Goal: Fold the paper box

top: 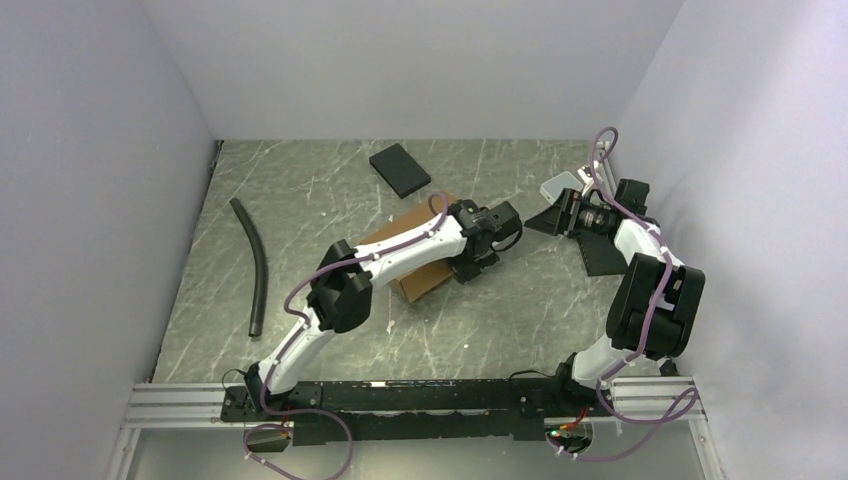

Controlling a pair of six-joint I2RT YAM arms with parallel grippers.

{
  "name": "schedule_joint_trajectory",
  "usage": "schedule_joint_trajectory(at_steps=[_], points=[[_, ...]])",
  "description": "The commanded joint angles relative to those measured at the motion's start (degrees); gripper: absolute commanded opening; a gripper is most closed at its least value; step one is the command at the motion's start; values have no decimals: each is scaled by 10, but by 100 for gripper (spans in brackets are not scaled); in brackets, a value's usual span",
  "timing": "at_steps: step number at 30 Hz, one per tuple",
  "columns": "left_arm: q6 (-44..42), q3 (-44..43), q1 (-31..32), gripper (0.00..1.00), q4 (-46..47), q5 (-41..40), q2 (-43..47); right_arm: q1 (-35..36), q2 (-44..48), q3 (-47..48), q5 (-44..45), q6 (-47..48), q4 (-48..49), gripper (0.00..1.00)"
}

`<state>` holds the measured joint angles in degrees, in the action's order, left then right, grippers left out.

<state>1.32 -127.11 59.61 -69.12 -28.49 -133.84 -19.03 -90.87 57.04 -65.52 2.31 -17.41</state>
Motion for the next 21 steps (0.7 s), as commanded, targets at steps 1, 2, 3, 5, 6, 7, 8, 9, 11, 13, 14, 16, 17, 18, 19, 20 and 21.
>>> schedule_joint_trajectory(at_steps=[1, 2, 3, 5, 6, 7, 8, 9, 11, 13, 14, 16, 17, 18, 19, 20, 21], points=[[53, 30, 2, 100, 31, 179, 110, -5, 20, 1, -12, 24, -11, 86], [56, 47, 2, 100, 38, 205, 122, -5, 19, 2, -12, 26, -14, 86], [57, 65, 2, 100, 41, 235, 131, -5, 18, 3, -10, 27, -16, 86], [62, 97, 3, 100, 43, 251, 142, -5, 15, 3, -10, 31, -20, 86], [63, 112, 2, 100, 40, 255, 146, -4, 14, 4, -10, 35, -23, 86], [66, 125, 2, 100, 36, 256, 151, -3, 15, 4, -11, 39, -27, 86], [69, 137, 2, 100, 37, 254, 160, -1, 14, 3, -12, 43, -34, 86], [71, 152, 1, 99, 45, 251, 171, 2, 12, 3, -15, 52, -42, 86], [78, 185, -6, 100, 71, 240, 208, 22, 6, -2, -25, 71, -64, 82], [92, 226, -31, 96, 120, 238, 253, 54, -2, -12, -26, 90, -91, 66], [100, 252, -52, 92, 145, 245, 280, 74, -8, -17, -27, 103, -105, 52], [122, 316, -117, 85, 206, 287, 337, 115, -21, -26, -11, 138, -143, 28], [137, 371, -153, 83, 250, 319, 365, 135, -27, -32, -1, 144, -149, 20], [152, 411, -193, 82, 295, 353, 394, 150, -30, -37, 7, 144, -145, 15], [163, 451, -232, 83, 337, 382, 419, 163, -33, -42, 15, 131, -132, 10], [176, 482, -280, 85, 375, 397, 441, 176, -35, -50, 24, 105, -105, 3], [184, 507, -317, 88, 403, 406, 448, 186, -36, -60, 34, 83, -80, 0]])
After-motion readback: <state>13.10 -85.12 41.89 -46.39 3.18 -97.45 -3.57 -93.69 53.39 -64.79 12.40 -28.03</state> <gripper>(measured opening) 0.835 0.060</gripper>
